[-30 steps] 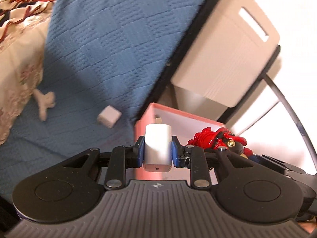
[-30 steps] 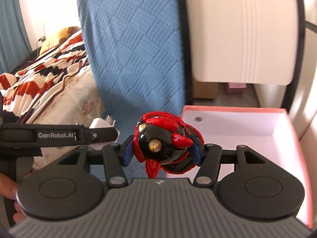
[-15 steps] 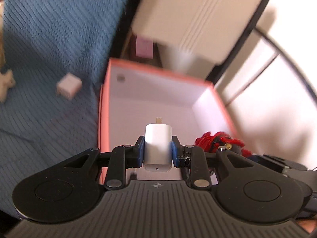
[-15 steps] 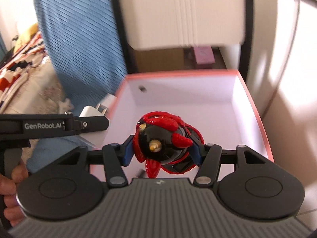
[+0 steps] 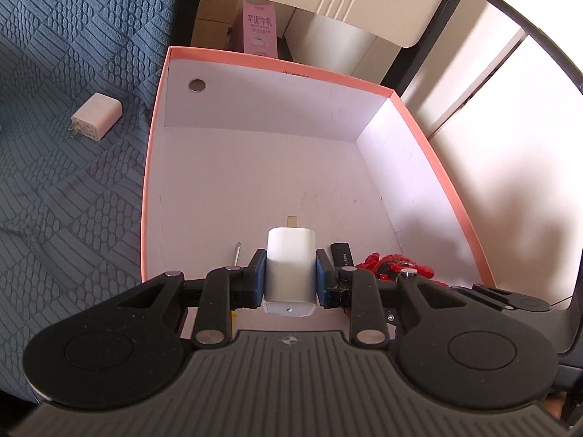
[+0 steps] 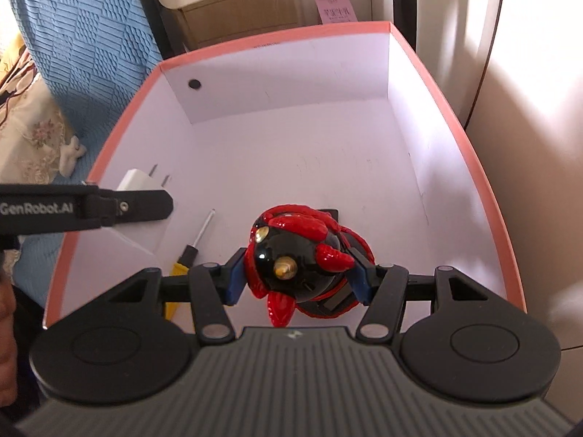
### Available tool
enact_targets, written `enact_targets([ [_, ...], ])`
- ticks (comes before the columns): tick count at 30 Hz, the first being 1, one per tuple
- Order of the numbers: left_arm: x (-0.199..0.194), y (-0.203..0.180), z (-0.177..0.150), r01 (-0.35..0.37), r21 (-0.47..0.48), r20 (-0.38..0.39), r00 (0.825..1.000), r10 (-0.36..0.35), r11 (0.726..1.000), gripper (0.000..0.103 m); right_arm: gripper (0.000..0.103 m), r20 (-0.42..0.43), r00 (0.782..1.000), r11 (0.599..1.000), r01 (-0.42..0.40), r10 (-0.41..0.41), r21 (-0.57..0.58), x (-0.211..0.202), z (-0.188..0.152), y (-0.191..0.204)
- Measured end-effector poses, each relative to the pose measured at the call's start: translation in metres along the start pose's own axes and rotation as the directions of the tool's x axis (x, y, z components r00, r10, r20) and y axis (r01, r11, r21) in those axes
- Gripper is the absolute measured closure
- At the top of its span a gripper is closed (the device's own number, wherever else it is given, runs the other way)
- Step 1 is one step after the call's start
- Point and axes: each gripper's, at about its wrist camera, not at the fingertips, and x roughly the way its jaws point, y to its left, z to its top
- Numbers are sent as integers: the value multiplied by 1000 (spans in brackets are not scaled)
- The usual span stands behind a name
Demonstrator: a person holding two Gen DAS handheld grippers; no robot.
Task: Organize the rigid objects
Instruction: 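Lower both into the pink box and open both tools, then move both open tools back over the chair seat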
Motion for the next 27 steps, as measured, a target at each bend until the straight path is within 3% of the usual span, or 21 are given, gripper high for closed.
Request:
enact_targets([
  [6,-8,0,2,-32,-9,11,999,32,999,71,42,9,1000,1000,13,-13,11,-1,-1,-3],
  [9,-19,1,5,-15,-11,29,999,15,1000,68,33,31,999,1000,26,-27,11,-9,2,-2],
  [15,-53,3,11,0,24,99,995,-3,1000,64,33,91,996,1000,19,-20,8,-34,10,11],
  [27,-144,25,16,-18,69,279,960,-2,997,64,33,244,970,999,-1,10,-38,-92,28,60],
])
